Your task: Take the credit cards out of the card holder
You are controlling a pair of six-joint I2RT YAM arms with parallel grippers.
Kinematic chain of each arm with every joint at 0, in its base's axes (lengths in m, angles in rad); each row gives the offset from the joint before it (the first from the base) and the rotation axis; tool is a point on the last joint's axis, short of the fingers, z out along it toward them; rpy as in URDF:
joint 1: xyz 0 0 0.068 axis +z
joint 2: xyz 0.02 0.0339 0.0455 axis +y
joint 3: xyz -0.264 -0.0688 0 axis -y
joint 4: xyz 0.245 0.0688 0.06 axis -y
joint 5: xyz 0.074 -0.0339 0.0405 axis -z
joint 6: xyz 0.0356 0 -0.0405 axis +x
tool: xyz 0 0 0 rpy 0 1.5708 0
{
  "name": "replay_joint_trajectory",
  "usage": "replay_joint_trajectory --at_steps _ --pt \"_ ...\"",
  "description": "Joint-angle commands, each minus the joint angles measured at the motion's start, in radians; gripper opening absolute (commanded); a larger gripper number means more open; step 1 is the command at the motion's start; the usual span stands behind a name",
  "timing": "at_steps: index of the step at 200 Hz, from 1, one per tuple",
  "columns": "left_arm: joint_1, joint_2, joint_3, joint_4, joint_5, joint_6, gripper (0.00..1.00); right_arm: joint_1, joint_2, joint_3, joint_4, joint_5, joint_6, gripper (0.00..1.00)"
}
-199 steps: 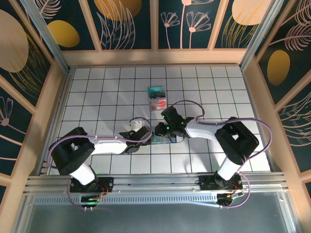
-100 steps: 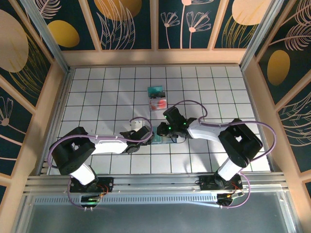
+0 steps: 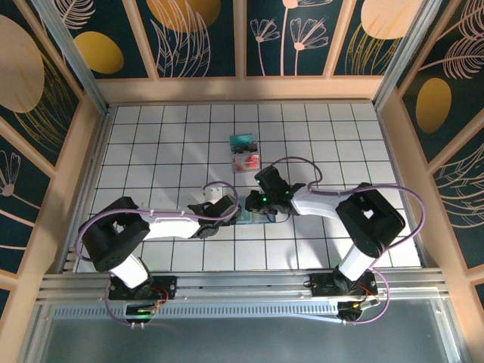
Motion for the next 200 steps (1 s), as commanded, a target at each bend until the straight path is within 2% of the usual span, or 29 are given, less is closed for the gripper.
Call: replay_joint_trajectory --at_steps 1,37,102,155,200 --pt "0.004 0.045 0.002 -0.071 0.047 0.017 0.96 -0.009 -0.026 -0.024 0.031 -0.037 0.019 0.2" --pt "0.004 0.051 0.005 -0.085 0.051 0.011 0.94 -0.012 -0.036 -0.031 0.0 -0.003 0.02 0.24" --pt "0.004 0.049 0.003 -0.087 0.053 0.011 0.94 -0.009 -0.004 -0.045 0.029 -0.013 0.038 0.29" --pt "0.004 0.054 0.001 -0.085 0.055 0.008 0.94 -0.011 -0.042 -0.065 0.1 -0.072 0.033 0.22" --pt "0.004 0.055 -0.002 -0.082 0.061 0.008 0.94 -0.015 -0.09 -0.091 0.162 -0.112 0.033 0.2"
